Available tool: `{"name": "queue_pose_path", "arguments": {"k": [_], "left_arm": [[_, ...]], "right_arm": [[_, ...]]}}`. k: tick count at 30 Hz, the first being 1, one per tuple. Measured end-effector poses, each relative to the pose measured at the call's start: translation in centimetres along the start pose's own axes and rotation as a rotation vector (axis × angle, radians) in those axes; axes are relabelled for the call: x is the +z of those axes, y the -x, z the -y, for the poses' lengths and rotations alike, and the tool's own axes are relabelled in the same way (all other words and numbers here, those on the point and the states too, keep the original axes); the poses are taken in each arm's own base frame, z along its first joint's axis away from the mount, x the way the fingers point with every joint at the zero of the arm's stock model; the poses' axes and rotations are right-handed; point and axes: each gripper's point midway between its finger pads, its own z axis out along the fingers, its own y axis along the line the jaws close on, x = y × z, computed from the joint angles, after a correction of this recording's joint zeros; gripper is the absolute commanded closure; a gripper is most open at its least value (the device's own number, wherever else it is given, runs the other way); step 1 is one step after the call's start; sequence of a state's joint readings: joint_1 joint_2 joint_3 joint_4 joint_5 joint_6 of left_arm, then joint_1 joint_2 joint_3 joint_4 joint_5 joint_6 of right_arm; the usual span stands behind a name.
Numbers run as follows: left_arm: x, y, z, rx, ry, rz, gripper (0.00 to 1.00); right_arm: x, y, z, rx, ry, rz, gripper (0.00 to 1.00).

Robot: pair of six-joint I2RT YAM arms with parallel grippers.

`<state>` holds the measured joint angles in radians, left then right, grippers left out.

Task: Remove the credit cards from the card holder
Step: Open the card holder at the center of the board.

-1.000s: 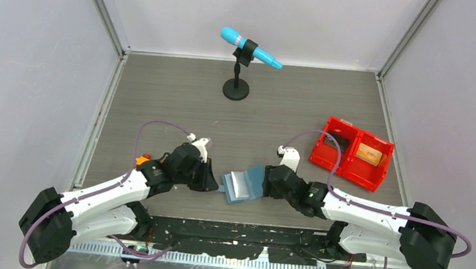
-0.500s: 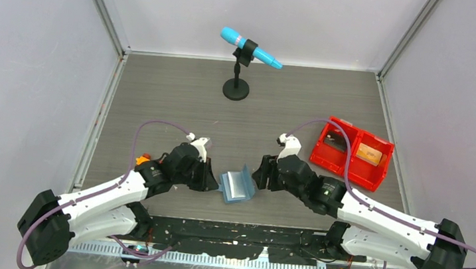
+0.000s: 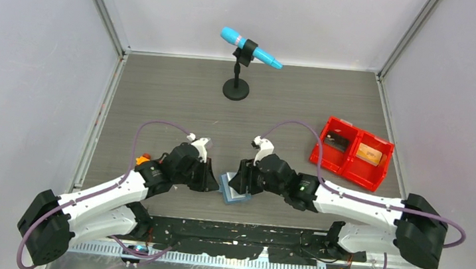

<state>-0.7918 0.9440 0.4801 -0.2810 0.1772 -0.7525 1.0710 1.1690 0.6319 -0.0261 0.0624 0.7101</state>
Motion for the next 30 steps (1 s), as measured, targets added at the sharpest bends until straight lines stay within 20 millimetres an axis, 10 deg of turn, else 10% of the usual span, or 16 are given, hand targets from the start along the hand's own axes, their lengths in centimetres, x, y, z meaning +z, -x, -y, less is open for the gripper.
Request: {"name": "queue_pose_path", "arguments": {"k": [30], "left_arm": [[-0.6,0.2,0.2,0.002,-0.011,0.015,1.0]], "right_arm": [[4.9,-3.6,5.9,-0.049,-0.245,-0.077,0.37]]}}
